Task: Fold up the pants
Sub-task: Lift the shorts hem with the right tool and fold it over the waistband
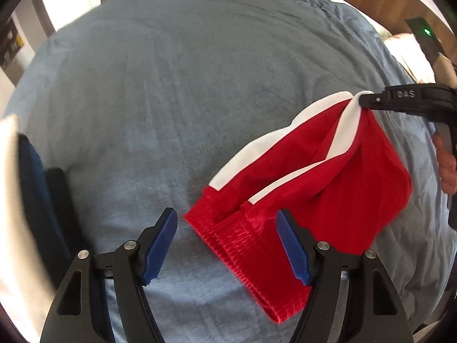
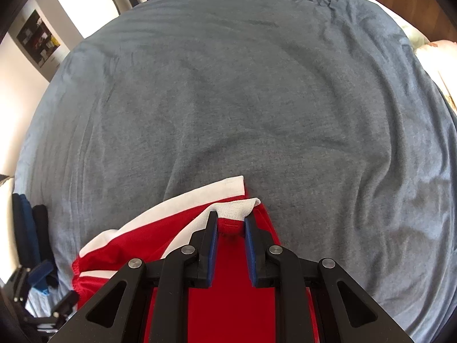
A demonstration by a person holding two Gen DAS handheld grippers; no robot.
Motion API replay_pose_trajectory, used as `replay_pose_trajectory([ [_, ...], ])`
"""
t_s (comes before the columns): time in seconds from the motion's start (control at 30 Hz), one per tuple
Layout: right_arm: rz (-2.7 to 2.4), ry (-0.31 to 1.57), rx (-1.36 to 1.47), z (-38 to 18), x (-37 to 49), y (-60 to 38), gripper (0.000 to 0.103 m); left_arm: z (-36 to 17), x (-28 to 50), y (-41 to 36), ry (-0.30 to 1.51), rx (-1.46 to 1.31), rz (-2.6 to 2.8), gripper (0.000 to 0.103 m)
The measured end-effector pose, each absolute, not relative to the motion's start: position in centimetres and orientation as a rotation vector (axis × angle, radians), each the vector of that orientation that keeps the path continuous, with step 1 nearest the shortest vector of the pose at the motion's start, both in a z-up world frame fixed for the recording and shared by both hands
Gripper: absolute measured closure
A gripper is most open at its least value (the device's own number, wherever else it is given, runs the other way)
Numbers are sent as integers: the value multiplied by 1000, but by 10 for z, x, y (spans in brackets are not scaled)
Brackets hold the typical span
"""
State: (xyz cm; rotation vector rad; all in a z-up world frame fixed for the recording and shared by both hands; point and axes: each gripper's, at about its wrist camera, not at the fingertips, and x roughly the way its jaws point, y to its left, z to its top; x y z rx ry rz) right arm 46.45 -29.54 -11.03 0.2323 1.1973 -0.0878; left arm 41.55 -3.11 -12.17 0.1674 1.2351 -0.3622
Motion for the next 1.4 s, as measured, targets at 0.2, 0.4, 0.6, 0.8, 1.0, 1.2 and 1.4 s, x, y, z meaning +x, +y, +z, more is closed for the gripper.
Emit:
replay_pose_trajectory([
  [0.2, -102, 1203, 222, -117, 462, -297, 85, -132, 410, -31, 1261, 134, -384, 72],
  [0.4, -105, 1176, 260, -107, 453, -301, 85, -100, 399, -22, 1187, 91, -311, 73],
  [0.6, -96, 1129, 264, -97, 467, -299, 84, -115, 419, -22, 1211, 64, -257, 73],
  [0.8, -111, 1165, 297, -121, 493, -299, 83, -134, 429, -23, 1240, 82, -200, 69],
  [1.0, -220, 1147, 225, -121, 491, -299, 55, -131, 425, -16, 1216, 115, -120, 41],
  [1.2, -297, 1058, 78, -85, 460, -300, 41, -90, 395, -27, 1075, 196, -69, 24],
  [1.4, -277, 1014, 53, -59, 429, -303, 40, -80, 377, -35, 1040, 269, -72, 19],
])
